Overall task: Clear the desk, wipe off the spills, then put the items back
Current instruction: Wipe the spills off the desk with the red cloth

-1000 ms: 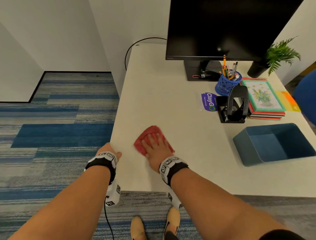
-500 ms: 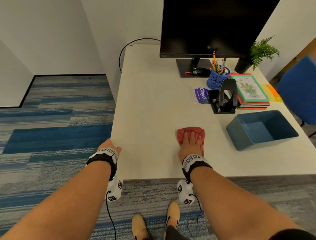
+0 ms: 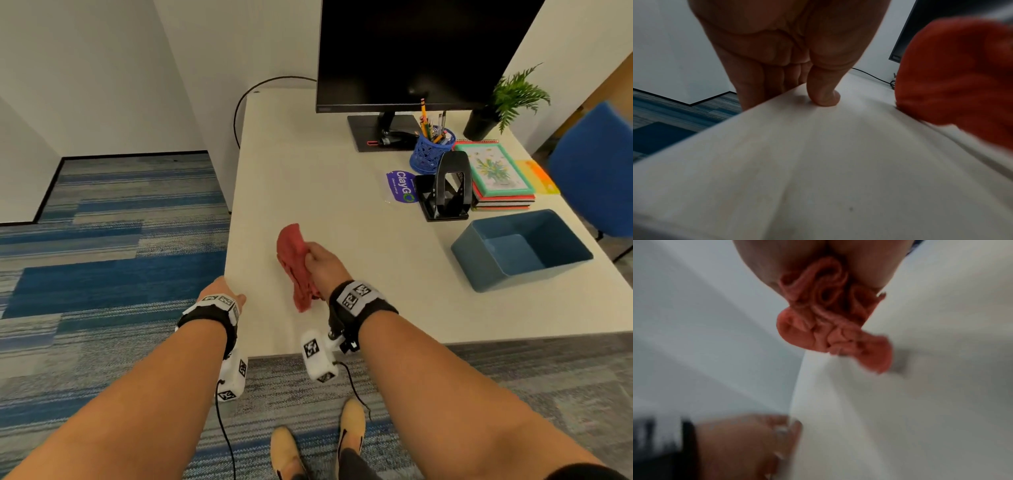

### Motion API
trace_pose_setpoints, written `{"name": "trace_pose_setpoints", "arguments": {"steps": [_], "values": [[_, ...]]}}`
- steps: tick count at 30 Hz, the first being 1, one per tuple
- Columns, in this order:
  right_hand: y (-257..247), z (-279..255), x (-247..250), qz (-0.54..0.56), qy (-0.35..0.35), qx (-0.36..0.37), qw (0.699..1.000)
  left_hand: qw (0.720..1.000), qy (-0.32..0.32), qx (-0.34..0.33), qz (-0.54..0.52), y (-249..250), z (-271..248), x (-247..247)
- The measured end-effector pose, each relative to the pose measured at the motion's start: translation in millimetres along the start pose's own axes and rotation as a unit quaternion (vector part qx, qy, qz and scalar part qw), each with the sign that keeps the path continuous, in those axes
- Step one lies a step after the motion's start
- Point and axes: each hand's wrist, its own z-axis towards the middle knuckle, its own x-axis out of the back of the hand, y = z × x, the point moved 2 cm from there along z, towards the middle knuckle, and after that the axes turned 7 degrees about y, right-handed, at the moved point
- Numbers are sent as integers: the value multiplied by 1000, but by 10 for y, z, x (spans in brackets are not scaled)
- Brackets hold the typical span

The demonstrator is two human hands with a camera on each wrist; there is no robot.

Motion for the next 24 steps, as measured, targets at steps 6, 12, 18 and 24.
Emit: {"name": "trace_pose_setpoints", "arguments": {"steps": [6,12,18,24], "values": [[183,175,284,-282,96,-21,954,1000,4,1,7,-4,10,-10],[319,218,-87,-457,-38,191,868,1000,-1,6,21,1,34,7],[625,328,-82,-573,-114,127,801,1000,5,21,-9,-34,42,-48],[358,632,-194,-555,-99,66,824,999,1,25,-37,-80,67,-86]]}}
